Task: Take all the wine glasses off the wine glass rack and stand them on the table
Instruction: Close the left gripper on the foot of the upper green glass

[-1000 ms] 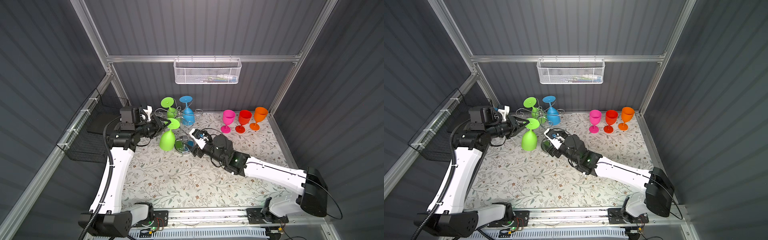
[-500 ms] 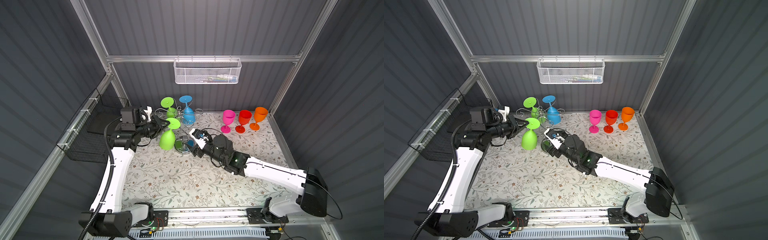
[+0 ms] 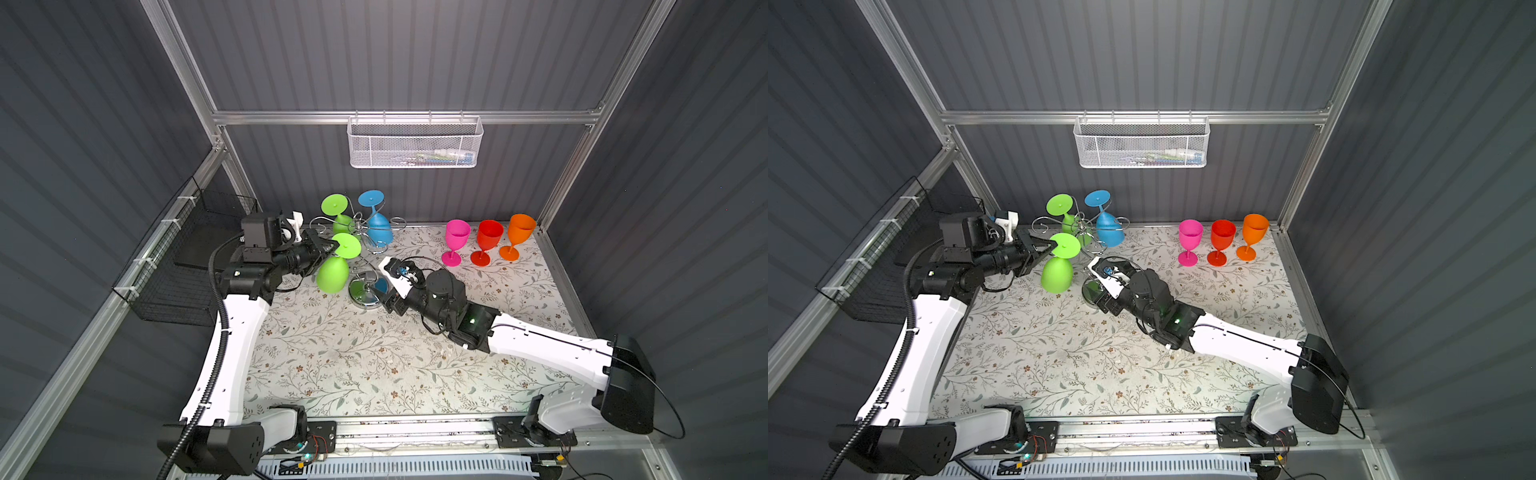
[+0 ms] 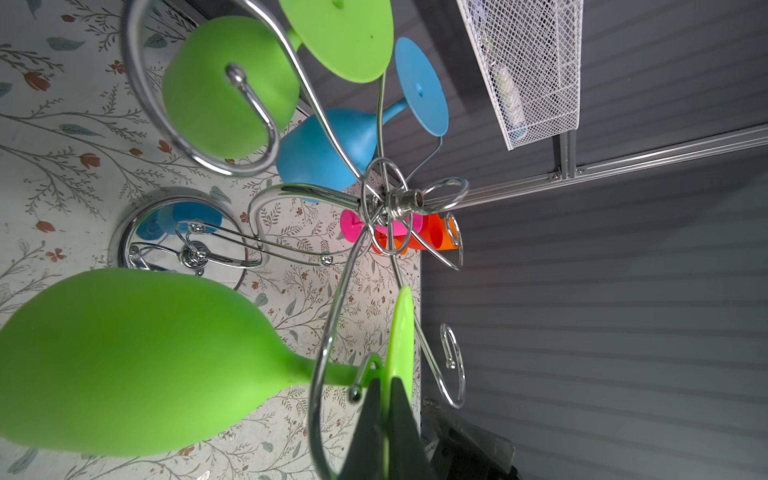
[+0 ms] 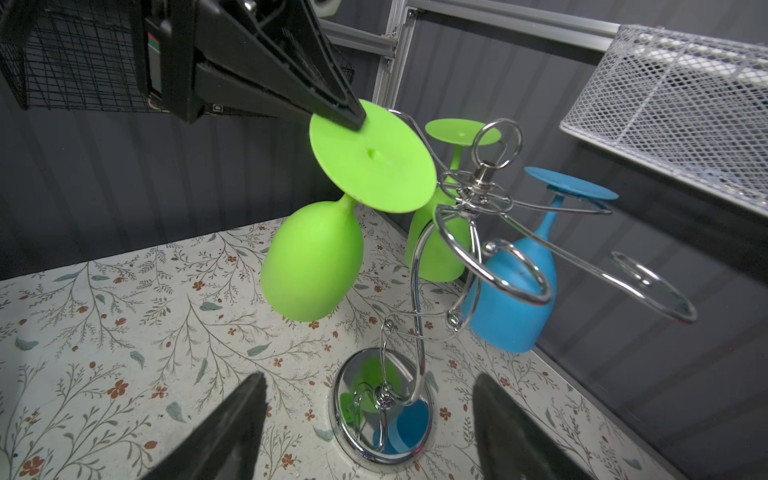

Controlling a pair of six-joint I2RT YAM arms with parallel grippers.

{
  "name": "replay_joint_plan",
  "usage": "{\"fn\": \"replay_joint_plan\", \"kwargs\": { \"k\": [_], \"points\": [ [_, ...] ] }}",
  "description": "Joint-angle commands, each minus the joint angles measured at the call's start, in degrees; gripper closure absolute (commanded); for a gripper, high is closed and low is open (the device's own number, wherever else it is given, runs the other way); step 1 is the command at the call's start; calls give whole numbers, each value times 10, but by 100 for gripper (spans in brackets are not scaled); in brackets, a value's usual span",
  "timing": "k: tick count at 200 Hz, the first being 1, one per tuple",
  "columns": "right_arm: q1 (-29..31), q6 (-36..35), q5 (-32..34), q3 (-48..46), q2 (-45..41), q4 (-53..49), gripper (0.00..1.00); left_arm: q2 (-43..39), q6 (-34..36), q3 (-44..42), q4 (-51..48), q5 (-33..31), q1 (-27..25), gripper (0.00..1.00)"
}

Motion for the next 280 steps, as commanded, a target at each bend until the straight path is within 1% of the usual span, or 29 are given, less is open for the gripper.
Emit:
{"fn": "replay_joint_plan", "kwargs": {
  "k": [1, 123, 180, 227, 263, 280],
  "points": [
    [2, 1, 9, -1, 0, 10, 22, -19, 4, 21, -11, -5, 2, 100],
    [2, 1, 11, -1, -5, 0, 22, -45, 12, 25, -43, -22, 3, 100],
    [3, 1, 10, 1, -2, -1, 22, -54, 24, 43, -64, -57, 8, 100],
    [3, -3, 15, 0, -3, -2, 22, -39, 38, 84, -84, -66, 18, 100],
    [3, -6, 17, -2, -4, -3, 22, -20, 41, 91, -71, -66, 20, 100],
    [3, -6, 19, -3, -6, -2, 22, -6, 38, 94, -55, -54, 21, 100]
  ]
}}
